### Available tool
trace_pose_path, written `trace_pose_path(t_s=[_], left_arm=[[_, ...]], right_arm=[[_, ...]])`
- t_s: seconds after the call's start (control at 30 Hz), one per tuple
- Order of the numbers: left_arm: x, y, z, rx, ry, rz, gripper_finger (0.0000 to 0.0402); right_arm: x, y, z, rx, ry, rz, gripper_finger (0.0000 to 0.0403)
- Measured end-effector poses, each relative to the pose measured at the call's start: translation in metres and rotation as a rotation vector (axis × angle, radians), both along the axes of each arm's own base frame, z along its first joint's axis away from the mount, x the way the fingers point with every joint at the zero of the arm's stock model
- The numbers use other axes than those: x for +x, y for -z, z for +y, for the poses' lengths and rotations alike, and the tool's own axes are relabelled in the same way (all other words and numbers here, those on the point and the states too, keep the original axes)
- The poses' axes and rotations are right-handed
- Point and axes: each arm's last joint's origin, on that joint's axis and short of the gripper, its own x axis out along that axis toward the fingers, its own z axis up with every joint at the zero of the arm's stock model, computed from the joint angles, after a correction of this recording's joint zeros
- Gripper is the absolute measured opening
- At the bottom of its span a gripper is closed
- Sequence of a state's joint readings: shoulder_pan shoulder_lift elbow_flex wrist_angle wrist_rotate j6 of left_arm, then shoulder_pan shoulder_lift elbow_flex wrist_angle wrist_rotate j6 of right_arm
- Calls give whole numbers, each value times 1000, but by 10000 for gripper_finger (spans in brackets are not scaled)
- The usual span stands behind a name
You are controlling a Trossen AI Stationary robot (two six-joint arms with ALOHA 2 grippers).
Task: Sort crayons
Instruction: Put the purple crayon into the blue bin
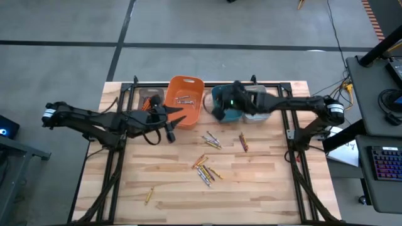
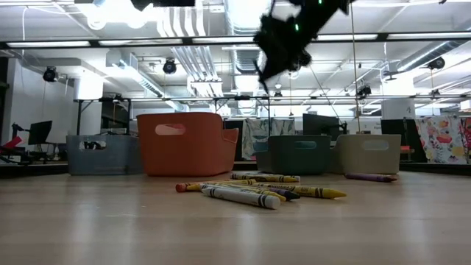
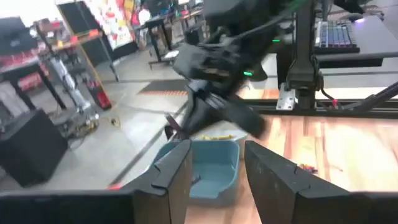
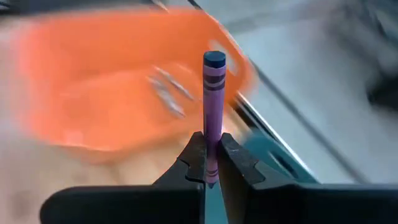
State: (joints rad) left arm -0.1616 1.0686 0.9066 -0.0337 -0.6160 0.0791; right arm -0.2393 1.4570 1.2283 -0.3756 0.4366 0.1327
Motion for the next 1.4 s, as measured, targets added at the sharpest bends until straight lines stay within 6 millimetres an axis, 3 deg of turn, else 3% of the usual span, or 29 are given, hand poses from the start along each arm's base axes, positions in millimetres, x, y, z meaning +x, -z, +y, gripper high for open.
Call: trace_pose_path(t_s=[0.2,0.43,0.73,1.4], left_arm=[[-7,4,1,-88,-22,20,131],[0,13,0,-111,-32,56,131],[6,18,-1,-119,-36,73,131],[14,29,-3,-119,-40,117,131]], right_arm=[[-22,34,-56,247,213,20,13],[-21,79,-89,376,272,106,13],[-10,95,-96,382,270,151,13],[-7,85,-97,406,253,146,19]])
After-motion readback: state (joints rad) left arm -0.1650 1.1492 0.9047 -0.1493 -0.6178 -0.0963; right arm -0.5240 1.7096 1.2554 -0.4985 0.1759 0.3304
